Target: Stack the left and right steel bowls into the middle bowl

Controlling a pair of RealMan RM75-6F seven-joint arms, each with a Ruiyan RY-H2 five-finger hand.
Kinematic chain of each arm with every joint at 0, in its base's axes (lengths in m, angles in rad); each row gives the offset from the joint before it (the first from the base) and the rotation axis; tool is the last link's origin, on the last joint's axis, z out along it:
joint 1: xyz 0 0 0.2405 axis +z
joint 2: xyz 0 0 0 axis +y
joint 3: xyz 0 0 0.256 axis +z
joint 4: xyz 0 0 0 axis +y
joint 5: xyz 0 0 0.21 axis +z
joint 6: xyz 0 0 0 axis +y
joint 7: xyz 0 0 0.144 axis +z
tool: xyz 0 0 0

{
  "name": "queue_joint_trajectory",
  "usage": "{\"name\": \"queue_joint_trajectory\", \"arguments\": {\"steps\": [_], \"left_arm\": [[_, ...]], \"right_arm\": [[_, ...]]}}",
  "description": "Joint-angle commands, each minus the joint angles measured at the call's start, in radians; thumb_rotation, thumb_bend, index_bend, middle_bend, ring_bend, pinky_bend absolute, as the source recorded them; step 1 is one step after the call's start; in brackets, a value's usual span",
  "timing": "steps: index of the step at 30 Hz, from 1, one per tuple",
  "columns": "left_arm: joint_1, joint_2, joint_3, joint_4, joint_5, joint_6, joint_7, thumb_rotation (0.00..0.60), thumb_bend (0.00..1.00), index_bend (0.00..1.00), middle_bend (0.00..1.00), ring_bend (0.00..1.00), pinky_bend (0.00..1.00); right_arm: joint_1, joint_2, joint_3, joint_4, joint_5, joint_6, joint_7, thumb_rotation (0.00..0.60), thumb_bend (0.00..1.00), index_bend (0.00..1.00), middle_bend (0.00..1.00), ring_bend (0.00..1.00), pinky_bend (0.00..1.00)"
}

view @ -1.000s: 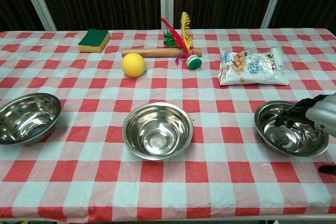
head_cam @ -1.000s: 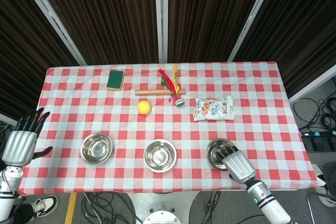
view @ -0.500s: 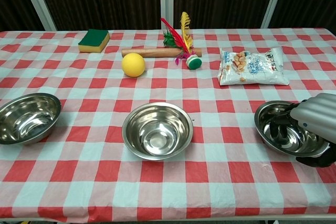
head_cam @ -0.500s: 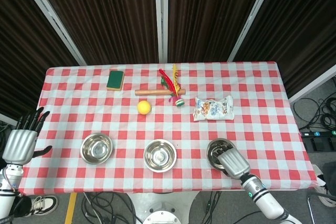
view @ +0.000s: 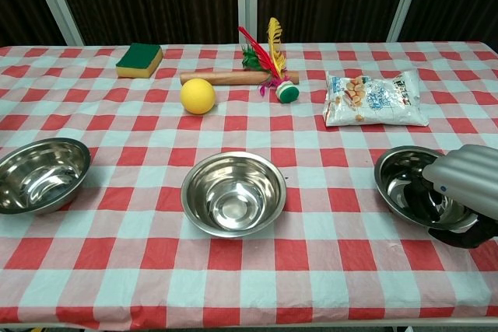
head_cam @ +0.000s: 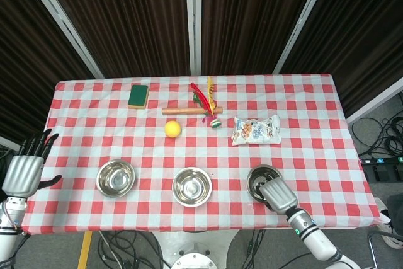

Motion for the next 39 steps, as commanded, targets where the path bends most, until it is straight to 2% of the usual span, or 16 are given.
{"name": "queue_joint_trajectory", "arguments": {"steps": [1,13,21,26,31,35,39], "left_arm": [[0.000,0.000,0.001,0.003,0.000,-0.001,-0.004,0.600,0.07,0.06,0.00,0.01,0.09],[-0.002,-0.001,0.002,0.006,0.002,-0.005,-0.010,0.600,0.07,0.06,0.00,0.01,0.09],[-0.002,-0.003,0.001,0.007,0.000,-0.008,-0.012,0.600,0.07,0.06,0.00,0.01,0.09],[-0.005,-0.004,-0.002,0.008,-0.005,-0.012,-0.010,0.600,0.07,0.06,0.00,0.01,0.09],[-0.005,-0.003,0.000,0.003,-0.015,-0.021,0.012,0.600,0.07,0.06,0.00,0.01,0.09],[0.000,0.003,0.003,-0.006,-0.034,-0.034,0.032,0.600,0.07,0.06,0.00,0.01,0.09],[0.004,0.008,0.003,-0.012,-0.042,-0.037,0.037,0.600,0.07,0.06,0.00,0.01,0.09]], "right_arm": [[0.003,-0.002,0.000,0.000,0.009,-0.001,-0.003,0.600,0.33,0.60,0.56,0.46,0.52],[0.010,-0.013,0.005,0.002,0.018,0.028,0.000,0.600,0.42,0.68,0.63,0.52,0.62],[0.016,-0.006,0.009,-0.009,0.008,0.049,0.007,0.600,0.44,0.69,0.64,0.53,0.63],[0.058,-0.004,0.043,-0.067,-0.020,0.047,-0.015,0.600,0.44,0.69,0.64,0.53,0.63],[0.142,-0.036,0.097,-0.155,-0.022,-0.012,-0.073,0.600,0.44,0.69,0.64,0.53,0.63],[0.220,-0.098,0.141,-0.201,0.021,-0.081,-0.139,0.600,0.44,0.69,0.64,0.53,0.63],[0.269,-0.162,0.158,-0.210,0.099,-0.123,-0.184,0.600,0.44,0.69,0.64,0.53,0.63]]}}
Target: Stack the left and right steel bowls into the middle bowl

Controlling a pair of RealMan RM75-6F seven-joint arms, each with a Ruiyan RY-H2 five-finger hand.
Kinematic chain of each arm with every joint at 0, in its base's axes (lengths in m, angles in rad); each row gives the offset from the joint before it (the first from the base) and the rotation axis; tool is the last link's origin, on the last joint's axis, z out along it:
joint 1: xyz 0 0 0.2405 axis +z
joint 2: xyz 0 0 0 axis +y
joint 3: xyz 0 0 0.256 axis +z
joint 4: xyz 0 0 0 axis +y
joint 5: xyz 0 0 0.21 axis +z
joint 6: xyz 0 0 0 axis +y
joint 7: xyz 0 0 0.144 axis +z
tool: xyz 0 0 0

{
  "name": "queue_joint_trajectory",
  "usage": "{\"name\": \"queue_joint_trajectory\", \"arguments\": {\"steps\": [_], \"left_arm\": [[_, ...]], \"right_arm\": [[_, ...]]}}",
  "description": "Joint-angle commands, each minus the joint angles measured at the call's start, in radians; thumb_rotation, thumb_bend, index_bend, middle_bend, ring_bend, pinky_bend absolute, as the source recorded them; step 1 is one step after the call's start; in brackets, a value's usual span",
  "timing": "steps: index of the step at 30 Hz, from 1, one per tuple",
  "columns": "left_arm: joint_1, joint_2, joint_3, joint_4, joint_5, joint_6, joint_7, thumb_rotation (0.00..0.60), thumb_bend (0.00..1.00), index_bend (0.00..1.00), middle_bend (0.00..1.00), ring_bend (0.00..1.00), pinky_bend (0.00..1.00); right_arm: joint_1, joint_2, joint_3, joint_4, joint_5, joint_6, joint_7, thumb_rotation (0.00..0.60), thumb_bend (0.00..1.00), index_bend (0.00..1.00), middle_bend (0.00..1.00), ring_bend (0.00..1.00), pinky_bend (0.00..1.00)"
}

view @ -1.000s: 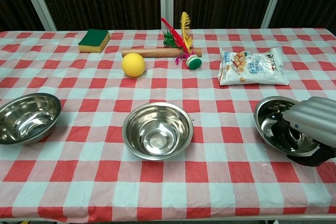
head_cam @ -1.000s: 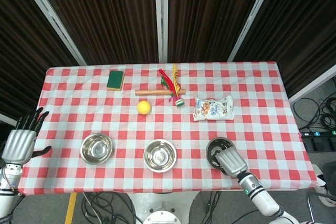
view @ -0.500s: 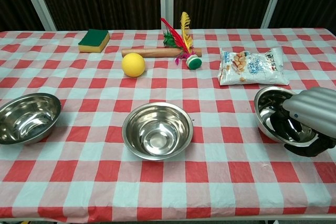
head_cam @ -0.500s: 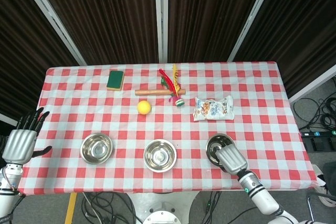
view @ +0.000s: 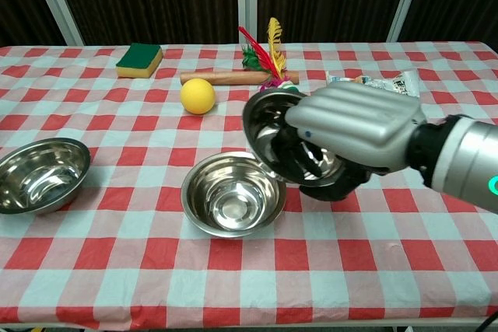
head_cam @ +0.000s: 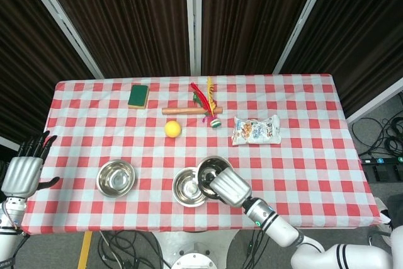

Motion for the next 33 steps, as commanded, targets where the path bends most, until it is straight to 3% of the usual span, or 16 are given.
{"name": "queue_joint_trajectory", "arguments": {"steps": [1,7,10,14,18,22,33], "left_arm": [[0.001,0.003,-0.001,0.000,-0.004,-0.001,0.005,0.600,0.07,0.06,0.00,0.01,0.09],[0.003,0.003,-0.005,0.014,-0.024,-0.012,0.013,0.600,0.07,0.06,0.00,0.01,0.09],[0.006,0.000,-0.006,0.024,-0.027,-0.011,0.004,0.600,0.07,0.06,0.00,0.01,0.09],[0.008,-0.003,-0.005,0.037,-0.026,-0.011,-0.014,0.600,0.07,0.06,0.00,0.01,0.09],[0.007,-0.007,-0.005,0.044,-0.022,-0.012,-0.025,0.600,0.07,0.06,0.00,0.01,0.09],[0.006,-0.010,-0.005,0.048,-0.015,-0.008,-0.029,0.600,0.07,0.06,0.00,0.01,0.09],[0.001,-0.006,-0.008,0.040,-0.007,-0.007,-0.028,0.600,0.07,0.06,0.00,0.01,0.09]], "right_arm": [[0.050,-0.074,0.021,-0.006,0.076,-0.042,-0.052,0.600,0.44,0.69,0.64,0.53,0.63],[0.094,-0.156,0.004,0.055,0.110,-0.053,-0.088,0.600,0.41,0.70,0.63,0.53,0.63],[0.111,-0.169,0.001,0.071,0.118,-0.058,-0.084,0.600,0.33,0.69,0.62,0.53,0.62],[0.130,-0.154,-0.003,0.073,0.113,-0.063,-0.076,0.600,0.12,0.56,0.53,0.45,0.50],[0.146,-0.135,-0.009,0.069,0.113,-0.062,-0.080,0.600,0.03,0.43,0.41,0.31,0.32],[0.155,-0.114,-0.018,0.054,0.119,-0.041,-0.113,0.600,0.00,0.34,0.28,0.17,0.14],[0.151,-0.023,-0.010,-0.030,0.108,0.057,-0.159,0.600,0.00,0.32,0.27,0.16,0.13]]}}
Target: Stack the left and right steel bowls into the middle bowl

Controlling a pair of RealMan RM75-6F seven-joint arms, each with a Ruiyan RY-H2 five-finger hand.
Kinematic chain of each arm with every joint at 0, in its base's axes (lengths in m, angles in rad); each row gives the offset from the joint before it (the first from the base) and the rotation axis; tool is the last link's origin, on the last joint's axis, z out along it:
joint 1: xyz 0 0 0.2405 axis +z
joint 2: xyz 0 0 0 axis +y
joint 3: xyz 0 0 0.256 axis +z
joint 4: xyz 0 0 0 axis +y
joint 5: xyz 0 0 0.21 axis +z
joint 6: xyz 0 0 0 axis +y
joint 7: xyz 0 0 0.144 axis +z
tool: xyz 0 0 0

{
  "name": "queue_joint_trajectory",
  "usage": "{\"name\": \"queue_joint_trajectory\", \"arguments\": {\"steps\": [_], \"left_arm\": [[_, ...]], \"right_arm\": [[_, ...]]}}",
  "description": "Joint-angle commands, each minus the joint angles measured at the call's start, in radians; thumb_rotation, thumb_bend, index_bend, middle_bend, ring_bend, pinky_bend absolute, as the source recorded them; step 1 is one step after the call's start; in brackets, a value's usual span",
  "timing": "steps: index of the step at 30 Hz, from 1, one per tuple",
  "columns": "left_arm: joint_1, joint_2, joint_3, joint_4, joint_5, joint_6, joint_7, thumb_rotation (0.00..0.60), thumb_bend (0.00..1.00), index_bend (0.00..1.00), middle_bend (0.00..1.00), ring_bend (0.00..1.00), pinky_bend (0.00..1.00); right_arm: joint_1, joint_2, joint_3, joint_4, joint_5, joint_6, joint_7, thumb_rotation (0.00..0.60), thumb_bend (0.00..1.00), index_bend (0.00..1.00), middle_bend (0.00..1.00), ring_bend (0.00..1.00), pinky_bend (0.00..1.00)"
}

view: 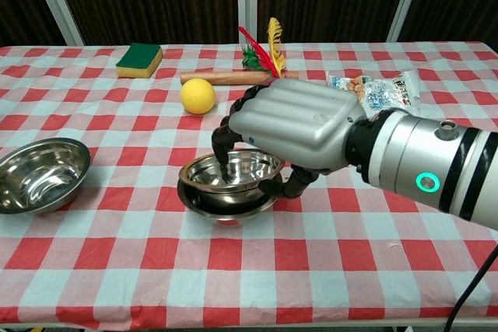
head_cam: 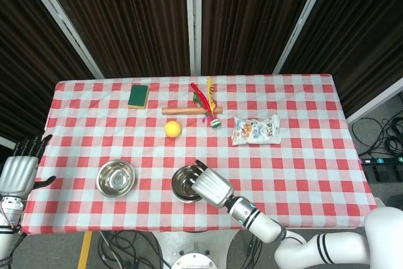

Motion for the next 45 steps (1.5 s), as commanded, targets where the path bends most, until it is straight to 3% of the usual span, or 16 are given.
{"name": "queue_joint_trajectory", "arguments": {"steps": [1,9,13,19,25,31,37,40,45], "left_arm": [[-0.001,0.001,-0.002,-0.002,-0.001,-0.001,0.002,0.600,0.07,0.06,0.00,0.01,0.09],[-0.009,0.008,-0.004,-0.019,0.008,-0.001,0.011,0.600,0.07,0.06,0.00,0.01,0.09],[-0.014,0.013,-0.001,-0.037,0.020,0.000,0.027,0.600,0.07,0.06,0.00,0.01,0.09],[-0.028,0.030,0.018,-0.092,0.061,-0.009,0.066,0.600,0.07,0.06,0.00,0.01,0.10],[-0.051,0.054,0.075,-0.196,0.167,-0.032,0.112,0.600,0.07,0.06,0.05,0.01,0.14],[-0.097,0.068,0.135,-0.282,0.292,-0.098,0.212,0.600,0.07,0.06,0.05,0.02,0.16],[-0.153,0.098,0.189,-0.328,0.316,-0.233,0.198,0.600,0.07,0.10,0.15,0.10,0.26],[-0.167,0.111,0.206,-0.326,0.299,-0.285,0.203,0.600,0.07,0.12,0.16,0.11,0.27],[-0.161,0.052,0.200,-0.239,0.323,-0.240,0.159,0.600,0.07,0.18,0.19,0.15,0.30]], "right_arm": [[-0.004,0.059,0.014,-0.057,-0.005,0.036,-0.009,0.600,0.00,0.32,0.27,0.16,0.13],[-0.057,0.317,0.027,-0.277,0.023,0.115,0.025,0.600,0.00,0.27,0.26,0.14,0.13],[-0.137,0.452,0.032,-0.353,-0.065,0.236,0.117,0.600,0.00,0.27,0.26,0.14,0.13],[-0.289,0.579,0.040,-0.334,-0.220,0.478,0.318,0.600,0.00,0.25,0.21,0.10,0.09],[-0.388,0.700,0.047,-0.346,-0.203,0.571,0.477,0.600,0.00,0.22,0.16,0.05,0.03],[-0.421,0.756,0.066,-0.321,-0.214,0.590,0.584,0.600,0.00,0.22,0.16,0.05,0.03],[-0.427,0.752,0.068,-0.301,-0.202,0.556,0.611,0.600,0.00,0.21,0.16,0.05,0.05],[-0.429,0.745,0.066,-0.293,-0.198,0.540,0.610,0.600,0.00,0.21,0.16,0.05,0.07],[-0.434,0.737,0.074,-0.283,-0.189,0.533,0.607,0.600,0.00,0.21,0.16,0.05,0.07]]}}
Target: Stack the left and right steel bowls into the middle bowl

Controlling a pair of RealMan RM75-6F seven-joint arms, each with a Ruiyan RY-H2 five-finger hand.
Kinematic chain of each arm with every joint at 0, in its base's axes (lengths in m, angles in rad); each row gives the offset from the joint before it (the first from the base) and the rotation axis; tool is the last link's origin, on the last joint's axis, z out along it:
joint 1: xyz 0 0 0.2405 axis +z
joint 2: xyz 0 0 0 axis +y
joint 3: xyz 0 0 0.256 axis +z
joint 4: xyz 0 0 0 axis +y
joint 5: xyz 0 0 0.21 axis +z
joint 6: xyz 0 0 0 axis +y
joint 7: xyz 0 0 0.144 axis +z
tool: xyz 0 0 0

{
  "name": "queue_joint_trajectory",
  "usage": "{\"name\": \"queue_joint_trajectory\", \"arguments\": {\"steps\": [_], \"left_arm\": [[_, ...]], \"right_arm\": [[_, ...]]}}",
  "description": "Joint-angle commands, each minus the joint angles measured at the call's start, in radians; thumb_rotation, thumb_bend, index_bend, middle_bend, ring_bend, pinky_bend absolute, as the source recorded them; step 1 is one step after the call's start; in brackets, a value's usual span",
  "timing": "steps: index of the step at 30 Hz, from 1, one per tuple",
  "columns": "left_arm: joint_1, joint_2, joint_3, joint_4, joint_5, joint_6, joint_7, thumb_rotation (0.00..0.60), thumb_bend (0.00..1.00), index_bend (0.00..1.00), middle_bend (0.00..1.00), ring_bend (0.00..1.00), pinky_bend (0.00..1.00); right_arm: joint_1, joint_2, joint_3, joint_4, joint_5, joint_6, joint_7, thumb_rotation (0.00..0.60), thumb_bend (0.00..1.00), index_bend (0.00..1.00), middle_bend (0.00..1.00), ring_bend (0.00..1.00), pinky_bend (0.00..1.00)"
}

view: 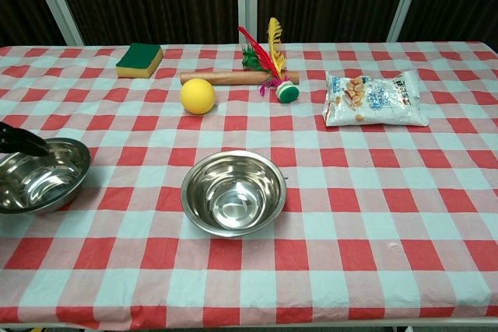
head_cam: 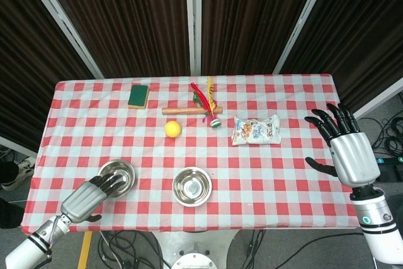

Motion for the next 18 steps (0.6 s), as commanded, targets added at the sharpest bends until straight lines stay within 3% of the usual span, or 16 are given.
{"name": "queue_joint_trajectory", "arguments": {"steps": [1,11,18], "left_arm": [[-0.003,-0.060,-0.003,0.095,0.022,0.046,-0.050,0.600,0.07,0.19,0.21,0.16,0.31],[-0.033,-0.159,-0.009,0.272,0.019,0.030,-0.131,0.600,0.07,0.22,0.24,0.17,0.32],[-0.044,-0.192,-0.003,0.331,0.009,0.024,-0.168,0.600,0.11,0.25,0.28,0.20,0.35]], "right_arm": [[-0.005,-0.006,0.004,0.007,0.002,0.002,-0.003,0.600,0.00,0.21,0.16,0.05,0.07],[-0.010,-0.006,0.021,0.005,0.031,-0.018,-0.016,0.600,0.00,0.21,0.16,0.05,0.07],[-0.010,-0.009,0.030,0.006,0.045,-0.034,-0.018,0.600,0.00,0.21,0.16,0.05,0.07]]}}
